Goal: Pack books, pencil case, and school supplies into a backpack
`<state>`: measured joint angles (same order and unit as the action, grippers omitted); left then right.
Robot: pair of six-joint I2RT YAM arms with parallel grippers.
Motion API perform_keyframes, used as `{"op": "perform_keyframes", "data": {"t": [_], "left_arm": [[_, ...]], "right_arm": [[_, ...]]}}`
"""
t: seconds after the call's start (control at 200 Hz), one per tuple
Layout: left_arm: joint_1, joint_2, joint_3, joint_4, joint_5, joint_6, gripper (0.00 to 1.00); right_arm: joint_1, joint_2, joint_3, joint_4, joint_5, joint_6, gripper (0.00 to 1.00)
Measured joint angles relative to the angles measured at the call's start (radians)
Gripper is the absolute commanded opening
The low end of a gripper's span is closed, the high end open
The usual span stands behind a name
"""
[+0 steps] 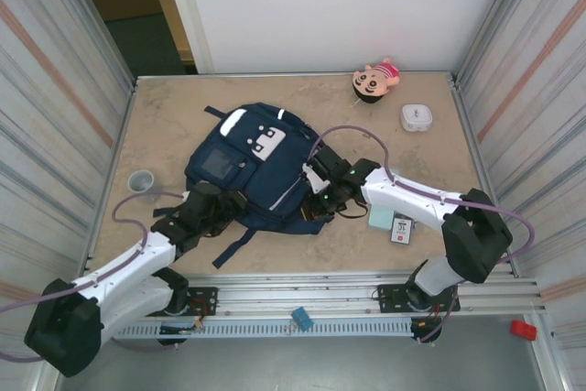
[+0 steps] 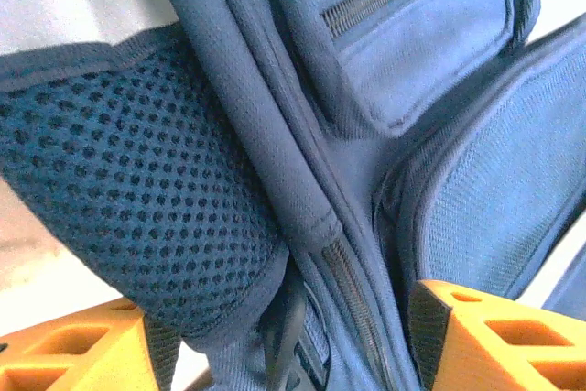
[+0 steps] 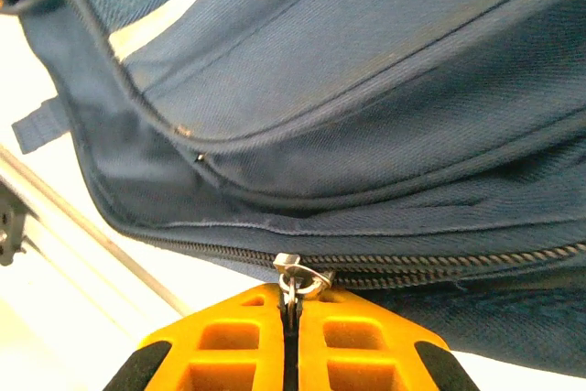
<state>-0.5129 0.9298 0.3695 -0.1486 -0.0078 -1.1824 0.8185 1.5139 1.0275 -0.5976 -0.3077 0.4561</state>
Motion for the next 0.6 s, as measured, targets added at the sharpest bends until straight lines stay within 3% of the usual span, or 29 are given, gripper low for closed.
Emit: {"op": "perform_keyframes", "data": {"t": [0.256, 0.601], "left_arm": [[0.186, 0.132, 0.042, 0.074, 0.073, 0.15, 0.69], [0.31, 0.431, 0.254, 0.188, 0.203, 0.282, 0.73]], "right_arm": [[0.116, 0.035, 0.011, 0.091, -0.012, 0.084, 0.0], [0.177, 0.162, 0.099, 0.224, -0.037, 0.166, 0.0]]}}
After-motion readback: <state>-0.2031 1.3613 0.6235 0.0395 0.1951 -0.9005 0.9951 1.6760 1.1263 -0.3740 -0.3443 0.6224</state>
